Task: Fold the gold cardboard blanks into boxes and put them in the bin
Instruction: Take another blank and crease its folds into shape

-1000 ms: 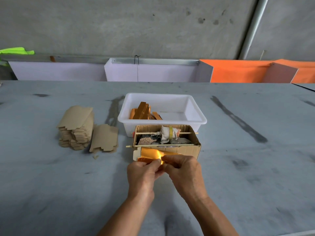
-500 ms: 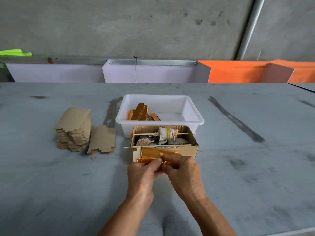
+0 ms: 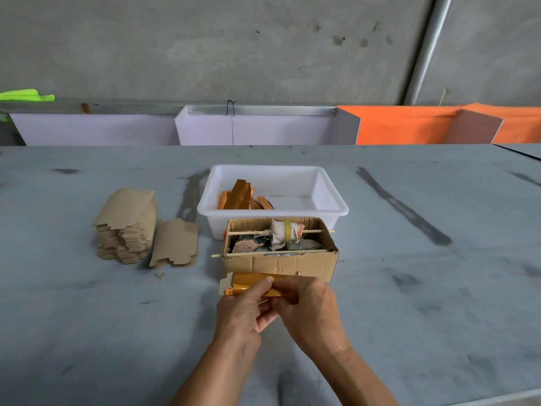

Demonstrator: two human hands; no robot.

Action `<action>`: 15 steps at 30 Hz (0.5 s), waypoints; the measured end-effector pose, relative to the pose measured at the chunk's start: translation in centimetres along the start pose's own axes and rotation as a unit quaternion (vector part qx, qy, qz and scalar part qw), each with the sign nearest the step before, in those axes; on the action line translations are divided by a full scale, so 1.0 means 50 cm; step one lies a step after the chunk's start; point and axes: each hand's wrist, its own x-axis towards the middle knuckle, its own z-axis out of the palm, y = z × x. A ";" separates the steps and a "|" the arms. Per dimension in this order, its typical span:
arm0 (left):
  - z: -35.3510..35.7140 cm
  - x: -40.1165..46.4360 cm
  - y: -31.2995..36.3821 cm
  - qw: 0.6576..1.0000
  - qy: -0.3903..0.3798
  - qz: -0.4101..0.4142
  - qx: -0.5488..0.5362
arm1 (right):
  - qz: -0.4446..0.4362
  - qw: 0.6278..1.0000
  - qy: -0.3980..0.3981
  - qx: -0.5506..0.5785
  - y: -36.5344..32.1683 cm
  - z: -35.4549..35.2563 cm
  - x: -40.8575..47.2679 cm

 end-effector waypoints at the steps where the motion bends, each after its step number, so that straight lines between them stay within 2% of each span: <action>1: 0.000 0.001 -0.001 1.000 0.008 0.006 0.002 | 0.007 1.000 0.015 0.000 0.001 0.004 -0.003; 4: 0.003 0.000 -0.005 0.999 0.032 0.036 -0.006 | 0.018 0.997 0.067 0.023 0.001 0.016 -0.014; 9: 0.022 -0.017 0.003 0.996 0.025 0.042 -0.071 | 0.089 0.967 0.134 0.196 0.004 0.036 -0.027; 12: 0.029 -0.020 0.011 0.996 0.013 0.021 -0.085 | 0.143 0.928 0.127 0.320 0.013 0.039 -0.025; 15: 0.028 -0.023 0.016 0.998 -0.001 -0.002 -0.063 | 0.107 0.915 0.112 0.373 0.023 0.032 -0.018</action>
